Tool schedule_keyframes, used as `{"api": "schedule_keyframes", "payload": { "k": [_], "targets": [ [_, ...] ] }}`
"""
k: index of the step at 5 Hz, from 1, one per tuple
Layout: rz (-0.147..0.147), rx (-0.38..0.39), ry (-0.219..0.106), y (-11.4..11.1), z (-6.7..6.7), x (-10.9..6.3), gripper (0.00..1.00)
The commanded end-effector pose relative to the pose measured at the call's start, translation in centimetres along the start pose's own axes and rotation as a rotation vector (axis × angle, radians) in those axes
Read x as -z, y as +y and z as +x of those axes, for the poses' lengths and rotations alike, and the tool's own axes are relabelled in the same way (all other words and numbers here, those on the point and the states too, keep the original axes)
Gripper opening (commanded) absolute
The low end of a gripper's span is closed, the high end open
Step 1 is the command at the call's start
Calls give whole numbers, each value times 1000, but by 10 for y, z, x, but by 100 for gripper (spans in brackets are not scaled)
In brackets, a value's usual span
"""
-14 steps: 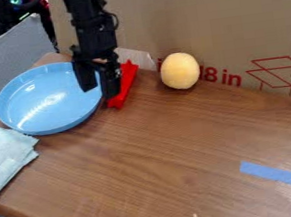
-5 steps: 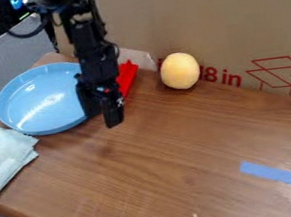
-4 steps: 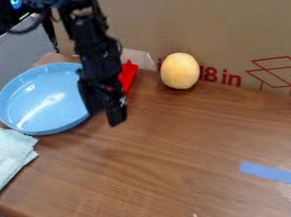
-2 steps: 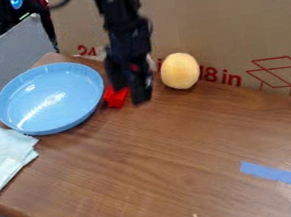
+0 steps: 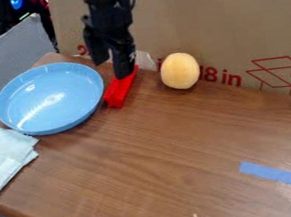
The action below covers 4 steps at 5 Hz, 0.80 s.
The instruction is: Move the red object from the cloth to the table
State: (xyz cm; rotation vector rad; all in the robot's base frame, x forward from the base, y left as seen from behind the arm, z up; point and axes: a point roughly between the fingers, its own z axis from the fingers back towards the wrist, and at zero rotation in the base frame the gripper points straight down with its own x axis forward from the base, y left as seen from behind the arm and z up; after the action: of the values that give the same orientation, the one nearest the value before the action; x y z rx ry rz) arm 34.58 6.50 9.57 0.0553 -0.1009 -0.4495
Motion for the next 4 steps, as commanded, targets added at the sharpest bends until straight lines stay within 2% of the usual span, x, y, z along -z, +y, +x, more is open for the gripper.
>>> {"api": "schedule_keyframes", "payload": {
  "k": [1,2,3,4],
  "targets": [
    [59,-24,-38,18,22,-22,100],
    [36,-43,-27,14,7,6,100],
    [38,-87,-31,11,2,21,100],
    [35,-100,-41,26,15,29,100]
  ]
}}
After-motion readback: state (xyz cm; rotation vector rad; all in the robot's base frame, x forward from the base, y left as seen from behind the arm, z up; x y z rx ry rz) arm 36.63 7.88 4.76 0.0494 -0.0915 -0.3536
